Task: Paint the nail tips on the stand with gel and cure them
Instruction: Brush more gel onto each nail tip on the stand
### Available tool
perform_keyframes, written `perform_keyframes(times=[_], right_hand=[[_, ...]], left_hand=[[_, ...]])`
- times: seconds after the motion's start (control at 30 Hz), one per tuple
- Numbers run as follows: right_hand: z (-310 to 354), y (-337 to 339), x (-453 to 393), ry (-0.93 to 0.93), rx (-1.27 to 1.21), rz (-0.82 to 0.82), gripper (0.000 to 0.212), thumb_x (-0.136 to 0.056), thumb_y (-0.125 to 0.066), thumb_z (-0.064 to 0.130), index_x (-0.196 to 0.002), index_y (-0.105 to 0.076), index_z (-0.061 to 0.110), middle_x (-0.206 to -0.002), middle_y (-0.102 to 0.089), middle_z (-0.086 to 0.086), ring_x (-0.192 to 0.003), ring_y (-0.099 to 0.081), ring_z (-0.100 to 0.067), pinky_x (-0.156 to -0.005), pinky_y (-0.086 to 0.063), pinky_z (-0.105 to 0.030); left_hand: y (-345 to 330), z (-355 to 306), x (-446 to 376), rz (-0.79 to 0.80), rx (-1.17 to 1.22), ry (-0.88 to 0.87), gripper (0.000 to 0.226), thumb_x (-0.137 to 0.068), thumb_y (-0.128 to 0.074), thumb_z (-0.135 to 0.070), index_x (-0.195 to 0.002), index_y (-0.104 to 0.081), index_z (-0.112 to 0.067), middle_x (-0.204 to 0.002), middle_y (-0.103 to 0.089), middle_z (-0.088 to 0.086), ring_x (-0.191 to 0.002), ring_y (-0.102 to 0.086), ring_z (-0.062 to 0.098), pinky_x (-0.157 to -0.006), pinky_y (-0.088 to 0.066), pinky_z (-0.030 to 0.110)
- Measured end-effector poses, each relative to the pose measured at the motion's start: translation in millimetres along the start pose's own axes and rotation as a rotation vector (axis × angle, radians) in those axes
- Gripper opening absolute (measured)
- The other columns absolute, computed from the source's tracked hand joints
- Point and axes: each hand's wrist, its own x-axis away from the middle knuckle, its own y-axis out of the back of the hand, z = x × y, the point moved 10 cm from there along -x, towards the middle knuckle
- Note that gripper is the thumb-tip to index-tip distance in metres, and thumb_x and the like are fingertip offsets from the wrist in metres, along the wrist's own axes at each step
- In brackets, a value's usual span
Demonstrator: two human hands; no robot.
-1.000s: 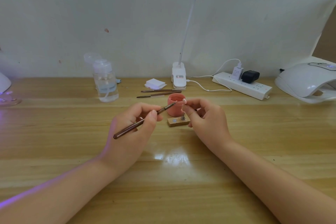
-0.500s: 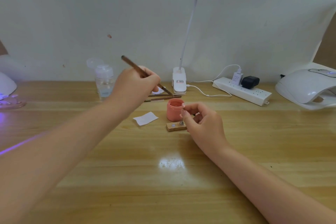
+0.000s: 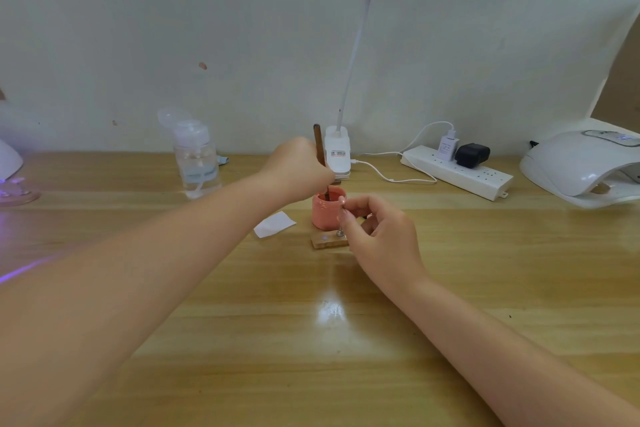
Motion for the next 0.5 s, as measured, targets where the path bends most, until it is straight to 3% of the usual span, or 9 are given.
perform_keyframes(times=[0.1,0.23,0.4,0.5], right_hand=[[0.8,-0.3,0.3,0.007,-0.003,0.002,0.006,-0.087,-0.068,0.019,-0.089,-0.069,0.024,-0.070,-0.066,0.003,-0.047,-0.043,-0.006,-0.050,-0.037,-0.020],[1.8,0.4,0.4,0.012,0.014,0.002,0.005,-0.087,-0.068,0.018,-0.089,-0.068,0.022,-0.071,-0.066,0.005,-0.047,-0.044,-0.005,-0.051,-0.036,-0.016],[2.1,-0.1,0.4,0.007,0.016,0.012,0.005,-0.088,-0.067,0.017,-0.091,-0.069,0.020,-0.074,-0.066,0.009,-0.049,-0.045,-0.004,-0.052,-0.038,-0.016],[2.3,0.0,0.4,0.008,0.027,0.008,0.006,-0.088,-0.067,0.016,-0.091,-0.069,0.020,-0.073,-0.065,0.011,-0.049,-0.046,-0.004,-0.054,-0.038,-0.017]], left_hand=[[1.9,8.7,-0.5,-0.028,0.034,0.008,0.022,-0.087,-0.057,-0.015,-0.084,-0.071,0.002,-0.087,-0.073,0.014,-0.073,-0.057,0.021,-0.064,-0.040,0.028],[19.5,30.4,0.0,-0.152,0.278,0.084,0.022,-0.087,-0.060,-0.017,-0.068,-0.070,-0.013,-0.054,-0.067,-0.010,-0.062,-0.056,0.009,-0.061,-0.045,0.026],[16.1,73.6,4.5,-0.197,0.705,0.326,0.017,-0.091,-0.057,-0.018,-0.078,-0.064,-0.011,-0.056,-0.069,-0.004,-0.043,-0.051,0.003,-0.044,-0.042,0.017],[6.6,93.5,9.3,-0.176,0.839,0.438,0.019,-0.094,-0.055,-0.018,-0.078,-0.062,-0.010,-0.056,-0.070,-0.001,-0.038,-0.049,0.003,-0.039,-0.041,0.014]])
